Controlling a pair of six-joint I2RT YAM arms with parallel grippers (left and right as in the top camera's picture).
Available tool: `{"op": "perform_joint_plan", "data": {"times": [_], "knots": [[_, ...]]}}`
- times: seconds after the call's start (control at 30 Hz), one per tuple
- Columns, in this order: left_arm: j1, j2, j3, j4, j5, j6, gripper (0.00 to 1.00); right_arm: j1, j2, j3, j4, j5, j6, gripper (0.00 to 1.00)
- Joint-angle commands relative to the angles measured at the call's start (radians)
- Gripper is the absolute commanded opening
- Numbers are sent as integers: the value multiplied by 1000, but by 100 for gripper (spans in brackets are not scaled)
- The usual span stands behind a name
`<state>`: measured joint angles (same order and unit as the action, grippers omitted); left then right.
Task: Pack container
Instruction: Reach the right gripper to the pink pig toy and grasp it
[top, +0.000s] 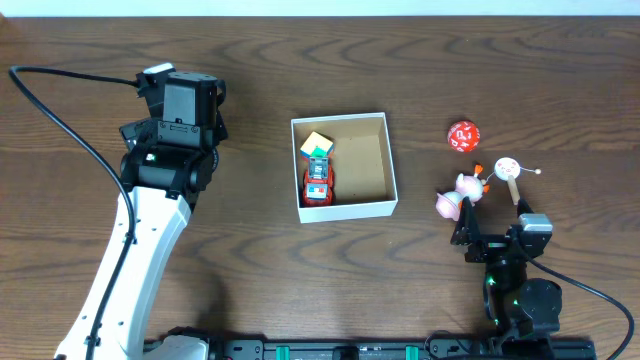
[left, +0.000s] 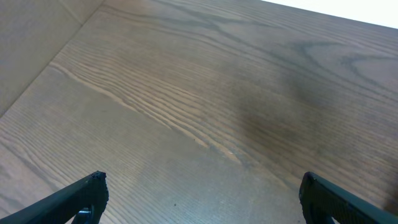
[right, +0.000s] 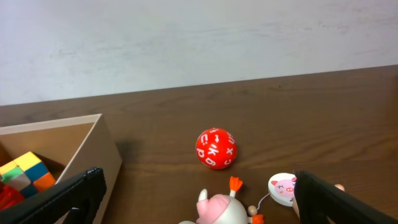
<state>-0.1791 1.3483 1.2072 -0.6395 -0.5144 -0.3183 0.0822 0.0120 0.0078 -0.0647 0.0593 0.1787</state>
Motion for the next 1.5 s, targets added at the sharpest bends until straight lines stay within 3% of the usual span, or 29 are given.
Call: {"op": "perform_joint_plan", "data": {"times": [0.0,0.37,0.5,0.77,0.97,1.2,1.33,1.47], "knots": [[4,-9,10,-5,-21,-13,98,-9,-6,-2,-2,0,-8,99],[4,-9,10,-5,-21,-13,98,-9,-6,-2,-1,-1,-3,99],[4,-9,10,-5,-21,-13,98,-9,-6,1,-8,-56,163,99],[4,-9,10,-5,-21,-13,98,-9,74,193,-244,-33,98,99],[4,-9,10,-5,-21,-13,98,-9,351,501,-395,16,83,99],[4,-9,10,-5,-21,-13,98,-9,788,893,-753,0,84,99],[4,-9,10,-5,-21,-13,98,-8,996,1008,-886,-49,117,99],[4,-9,10,-5,-21,-13,98,-2,1155,1017,-910,-53,139,99]]}}
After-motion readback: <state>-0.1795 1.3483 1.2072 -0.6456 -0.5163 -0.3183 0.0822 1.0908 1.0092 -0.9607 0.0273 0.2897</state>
